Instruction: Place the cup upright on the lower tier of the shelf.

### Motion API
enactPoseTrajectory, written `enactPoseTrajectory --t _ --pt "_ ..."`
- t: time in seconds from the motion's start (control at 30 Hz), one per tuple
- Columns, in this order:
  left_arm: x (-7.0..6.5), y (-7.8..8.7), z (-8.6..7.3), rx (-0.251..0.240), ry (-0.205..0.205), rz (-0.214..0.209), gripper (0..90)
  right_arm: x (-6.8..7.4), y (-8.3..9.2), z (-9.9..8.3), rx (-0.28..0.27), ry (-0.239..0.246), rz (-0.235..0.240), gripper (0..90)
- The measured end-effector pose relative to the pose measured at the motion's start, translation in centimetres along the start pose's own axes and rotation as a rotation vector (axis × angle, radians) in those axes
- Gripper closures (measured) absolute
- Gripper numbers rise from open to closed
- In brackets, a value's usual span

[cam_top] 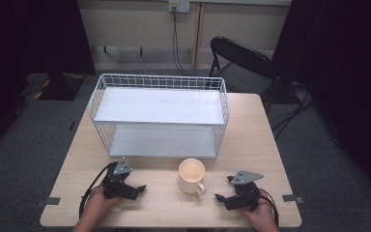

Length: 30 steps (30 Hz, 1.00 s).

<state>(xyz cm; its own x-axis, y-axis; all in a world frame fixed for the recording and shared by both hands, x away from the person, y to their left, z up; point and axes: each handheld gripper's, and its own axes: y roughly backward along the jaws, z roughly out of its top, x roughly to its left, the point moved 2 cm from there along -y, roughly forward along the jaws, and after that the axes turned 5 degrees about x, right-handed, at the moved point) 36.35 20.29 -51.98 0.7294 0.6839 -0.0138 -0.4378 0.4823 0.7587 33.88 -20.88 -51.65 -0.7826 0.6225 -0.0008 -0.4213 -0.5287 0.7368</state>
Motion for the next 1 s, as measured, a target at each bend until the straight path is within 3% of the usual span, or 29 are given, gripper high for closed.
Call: enactPoseTrajectory --t 0.33,0.5,0.63,1.0 --pt "0.0 0.0 0.0 0.000 0.000 0.000 0.0 0.2 -0.1 0.2 0.010 -0.020 -0.019 16.3" --pt "0.0 0.0 0.0 0.000 0.000 0.000 0.0 0.3 0.1 0.4 0.018 -0.056 -0.045 17.4" --pt "0.0 0.0 0.0 0.000 0.000 0.000 0.0 0.7 0.7 0.9 -0.003 -0.067 -0.019 18.8" --pt "0.0 0.0 0.0 0.000 0.000 -0.001 0.0 2.7 0.9 2.0 -0.013 -0.026 0.023 19.4"
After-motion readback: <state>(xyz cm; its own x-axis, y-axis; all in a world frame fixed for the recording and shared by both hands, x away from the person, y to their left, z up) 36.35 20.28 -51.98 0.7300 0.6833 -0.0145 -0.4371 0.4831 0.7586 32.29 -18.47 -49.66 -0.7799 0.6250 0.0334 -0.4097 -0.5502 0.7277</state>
